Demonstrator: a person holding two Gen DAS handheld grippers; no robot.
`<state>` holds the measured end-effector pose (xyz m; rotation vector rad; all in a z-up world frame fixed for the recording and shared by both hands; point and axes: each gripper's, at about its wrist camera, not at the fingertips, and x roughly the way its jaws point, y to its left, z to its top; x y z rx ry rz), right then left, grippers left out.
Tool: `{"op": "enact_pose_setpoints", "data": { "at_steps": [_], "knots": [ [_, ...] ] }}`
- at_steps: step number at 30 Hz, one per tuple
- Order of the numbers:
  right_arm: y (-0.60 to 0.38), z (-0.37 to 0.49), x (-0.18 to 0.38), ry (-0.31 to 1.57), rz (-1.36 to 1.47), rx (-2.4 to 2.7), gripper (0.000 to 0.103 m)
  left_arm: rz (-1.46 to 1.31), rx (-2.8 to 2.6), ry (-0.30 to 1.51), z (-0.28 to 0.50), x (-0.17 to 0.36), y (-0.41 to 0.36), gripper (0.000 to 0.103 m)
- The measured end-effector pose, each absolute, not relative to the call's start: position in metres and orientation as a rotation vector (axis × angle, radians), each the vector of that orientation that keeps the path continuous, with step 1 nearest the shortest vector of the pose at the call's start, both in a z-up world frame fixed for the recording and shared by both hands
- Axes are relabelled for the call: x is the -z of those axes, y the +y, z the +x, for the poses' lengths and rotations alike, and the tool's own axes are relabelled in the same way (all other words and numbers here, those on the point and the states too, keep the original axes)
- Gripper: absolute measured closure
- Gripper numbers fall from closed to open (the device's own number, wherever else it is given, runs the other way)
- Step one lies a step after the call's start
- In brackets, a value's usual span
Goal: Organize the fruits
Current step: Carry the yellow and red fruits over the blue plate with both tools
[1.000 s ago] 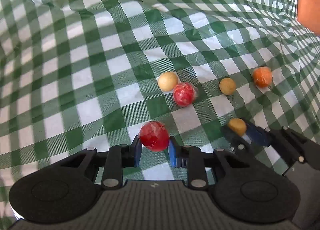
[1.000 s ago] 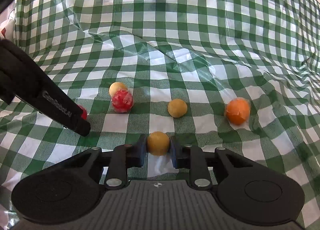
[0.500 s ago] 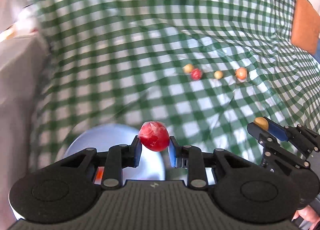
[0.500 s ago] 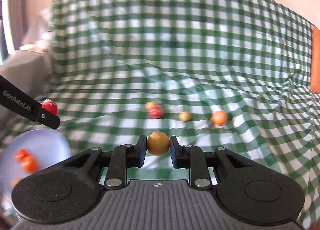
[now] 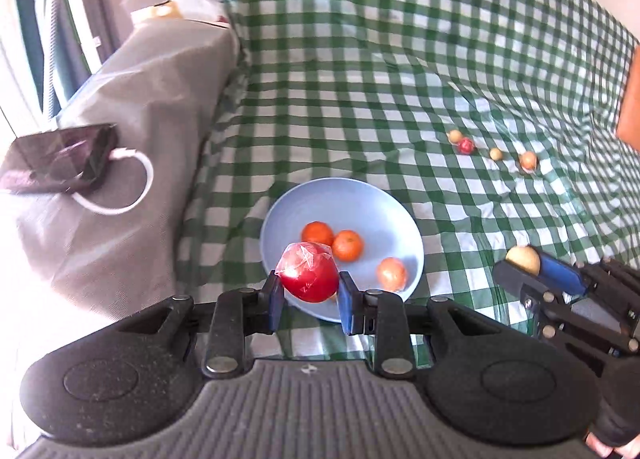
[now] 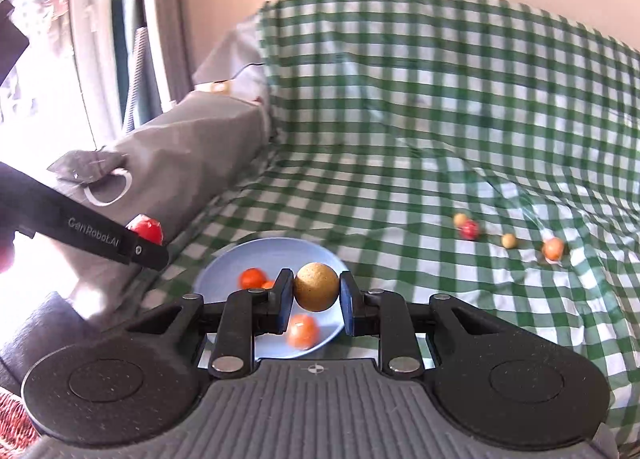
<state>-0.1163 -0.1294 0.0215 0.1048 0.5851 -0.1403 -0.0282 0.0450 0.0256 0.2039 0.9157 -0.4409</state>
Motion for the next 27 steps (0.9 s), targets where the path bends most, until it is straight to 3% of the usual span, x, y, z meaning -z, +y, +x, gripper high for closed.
{"op": "enact_pose_setpoints", "data": {
  "at_steps": [27],
  "knots": [
    [-0.096, -0.104, -0.024, 0.625, 0.012, 0.107, 0.077, 0.135, 0.429, 0.92, -0.01, -0.017, 0.068, 0.072]
  ]
}}
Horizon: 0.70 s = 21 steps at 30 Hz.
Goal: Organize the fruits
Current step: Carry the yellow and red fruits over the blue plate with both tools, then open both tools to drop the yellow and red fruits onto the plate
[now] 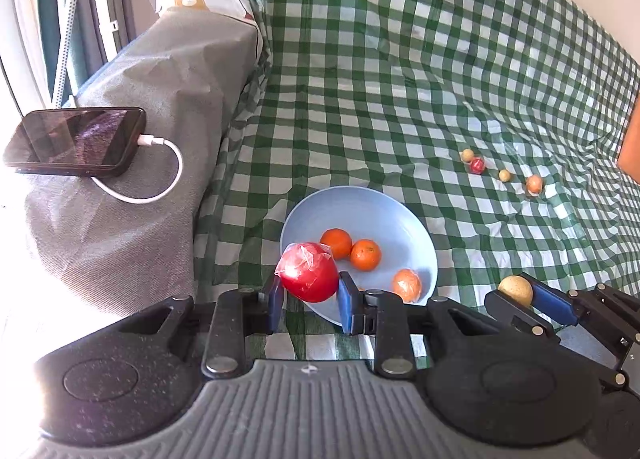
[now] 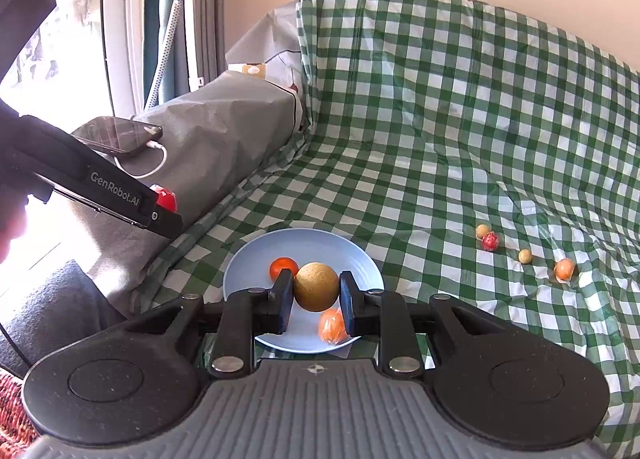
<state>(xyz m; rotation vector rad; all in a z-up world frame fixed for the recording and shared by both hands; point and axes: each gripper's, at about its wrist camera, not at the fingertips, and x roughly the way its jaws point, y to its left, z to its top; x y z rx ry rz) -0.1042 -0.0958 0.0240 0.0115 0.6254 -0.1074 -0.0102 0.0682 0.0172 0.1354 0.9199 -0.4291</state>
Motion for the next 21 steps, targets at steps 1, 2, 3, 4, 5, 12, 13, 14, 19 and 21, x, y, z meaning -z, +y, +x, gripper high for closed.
{"op": "enact_pose_setpoints", "data": {
  "at_steps": [1, 2, 3, 4, 5, 12, 13, 14, 19, 21],
  "knots": [
    [-0.098, -0.102, -0.022, 0.632, 0.014, 0.109, 0.077, 0.142, 0.427, 0.924, -0.007, -0.015, 0.066, 0.072],
    [-0.099, -0.099, -0.019, 0.64, 0.017, 0.11, 0.077, 0.148, 0.425, 0.931, -0.004, -0.012, 0.063, 0.072],
    [-0.101, -0.096, -0.017, 0.647, 0.02, 0.11, 0.077, 0.153, 0.424, 0.938, 0.0, -0.009, 0.06, 0.072],
    [-0.103, -0.093, -0.013, 0.654, 0.02, 0.111, 0.077, 0.155, 0.424, 0.946, 0.003, -0.006, 0.058, 0.072],
    [-0.104, -0.089, -0.011, 0.662, 0.021, 0.113, 0.077, 0.158, 0.422, 0.954, 0.007, -0.002, 0.055, 0.072],
    [-0.118, -0.058, 0.011, 0.71, 0.03, 0.125, 0.077, 0.19, 0.426, 0.995, 0.031, 0.02, 0.035, 0.072],
    [-0.12, -0.054, 0.014, 0.718, 0.03, 0.126, 0.077, 0.193, 0.425, 1.0, 0.035, 0.023, 0.032, 0.072],
    [-0.122, -0.05, 0.017, 0.726, 0.03, 0.128, 0.077, 0.194, 0.424, 1.007, 0.038, 0.027, 0.029, 0.072],
    [-0.132, -0.027, 0.036, 0.768, 0.026, 0.135, 0.077, 0.21, 0.425, 1.036, 0.055, 0.045, 0.017, 0.072],
    [-0.135, -0.018, 0.044, 0.784, 0.024, 0.135, 0.077, 0.219, 0.424, 1.042, 0.061, 0.052, 0.012, 0.072]
  ]
}}
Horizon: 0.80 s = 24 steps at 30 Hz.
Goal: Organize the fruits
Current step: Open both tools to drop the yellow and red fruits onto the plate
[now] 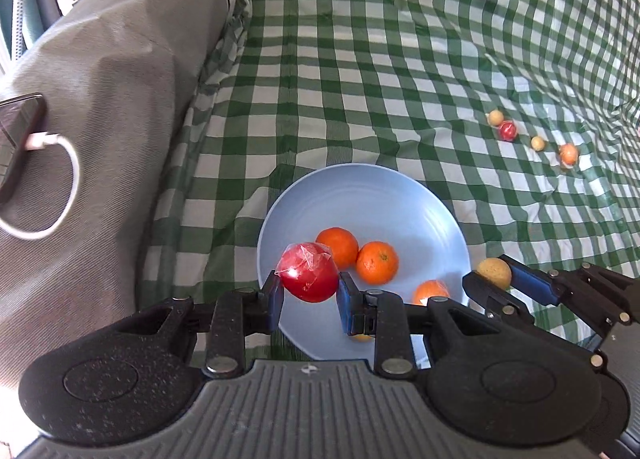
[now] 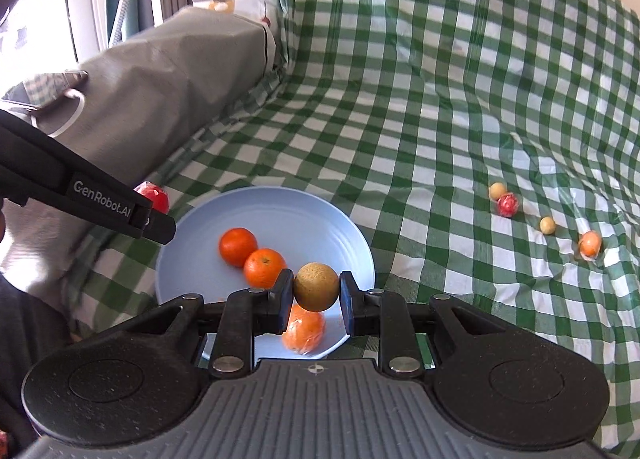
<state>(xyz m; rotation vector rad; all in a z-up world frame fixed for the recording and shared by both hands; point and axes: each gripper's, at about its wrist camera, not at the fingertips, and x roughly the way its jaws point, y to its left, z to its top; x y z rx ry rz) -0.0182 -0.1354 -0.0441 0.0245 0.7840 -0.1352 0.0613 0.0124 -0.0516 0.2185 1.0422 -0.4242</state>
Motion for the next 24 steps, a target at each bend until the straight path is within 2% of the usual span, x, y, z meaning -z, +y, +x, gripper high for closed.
{"op": "enact_pose_setpoints", "data": {
  "at_steps": [12, 13, 15, 16, 17, 18, 20, 24],
  "knots": [
    [-0.147, 0.03, 0.086, 0.863, -0.006, 0.112, 0.078, 0.288, 0.405, 1.102, 0.092, 0.09, -0.008, 0.071],
    [-0.147, 0.034, 0.088, 0.869, -0.013, 0.105, 0.077, 0.295, 0.406, 1.103, 0.093, 0.092, -0.009, 0.069],
    [-0.146, 0.041, 0.092, 0.888, -0.021, 0.081, 0.077, 0.298, 0.409, 1.084, 0.092, 0.09, -0.008, 0.042],
    [-0.147, 0.043, 0.093, 0.889, -0.021, 0.082, 0.072, 0.29, 0.41, 1.061, 0.09, 0.086, -0.006, 0.018],
    [-0.148, 0.044, 0.093, 0.889, -0.02, 0.085, 0.059, 0.279, 0.408, 1.032, 0.086, 0.081, -0.003, 0.004],
    [-0.148, 0.044, 0.091, 0.888, -0.018, 0.085, 0.052, 0.268, 0.412, 1.005, 0.081, 0.074, 0.0, 0.001],
    [-0.149, 0.038, 0.083, 0.87, -0.021, 0.109, 0.034, 0.261, 0.435, 0.981, 0.072, 0.062, 0.005, 0.001],
    [-0.149, 0.008, 0.062, 0.852, -0.017, 0.14, 0.017, 0.264, 0.42, 0.998, 0.05, 0.049, 0.018, 0.0]
  ]
}}
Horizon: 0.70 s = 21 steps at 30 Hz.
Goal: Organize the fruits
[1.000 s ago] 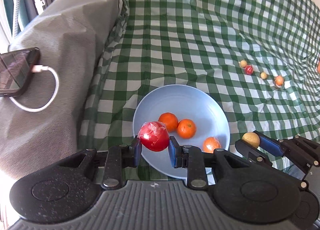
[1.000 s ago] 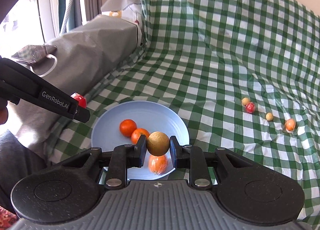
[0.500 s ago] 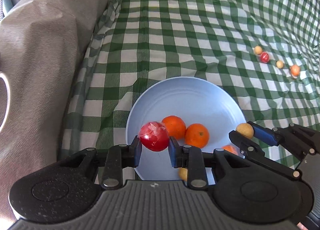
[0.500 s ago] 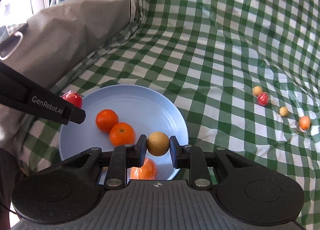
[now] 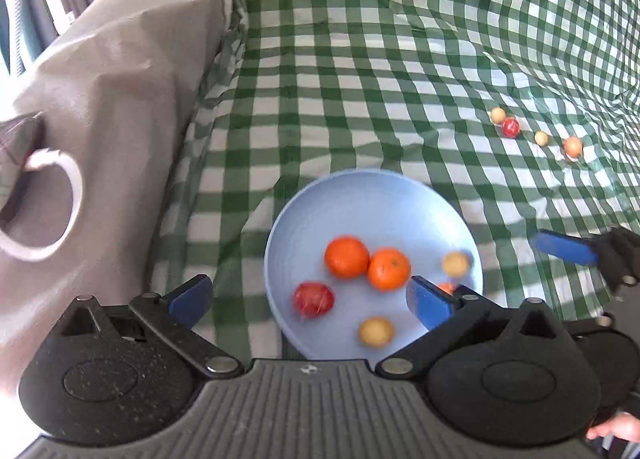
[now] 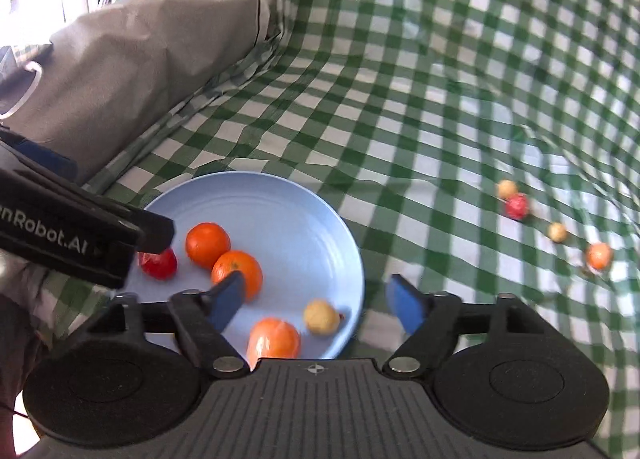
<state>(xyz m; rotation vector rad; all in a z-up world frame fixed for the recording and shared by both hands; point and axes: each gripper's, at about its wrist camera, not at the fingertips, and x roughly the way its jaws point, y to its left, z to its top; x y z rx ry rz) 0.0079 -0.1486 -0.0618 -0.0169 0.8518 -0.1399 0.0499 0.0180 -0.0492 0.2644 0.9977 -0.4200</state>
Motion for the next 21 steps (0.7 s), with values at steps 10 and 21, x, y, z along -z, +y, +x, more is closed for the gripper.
{"op": "enact_pose_setpoints", "data": {
  "at_steps": [10, 21],
  "knots": [
    [-0.123, -0.091, 0.023, 0.787, 0.083, 0.163, 0.002, 0.246, 0.322, 1.01, -0.018, 0.025, 0.051, 0.0],
    [-0.114, -0.127, -0.002, 0.666, 0.057, 0.206, 0.001, 0.265, 0.36, 0.881, -0.062, -0.007, 0.051, 0.0]
  ]
}}
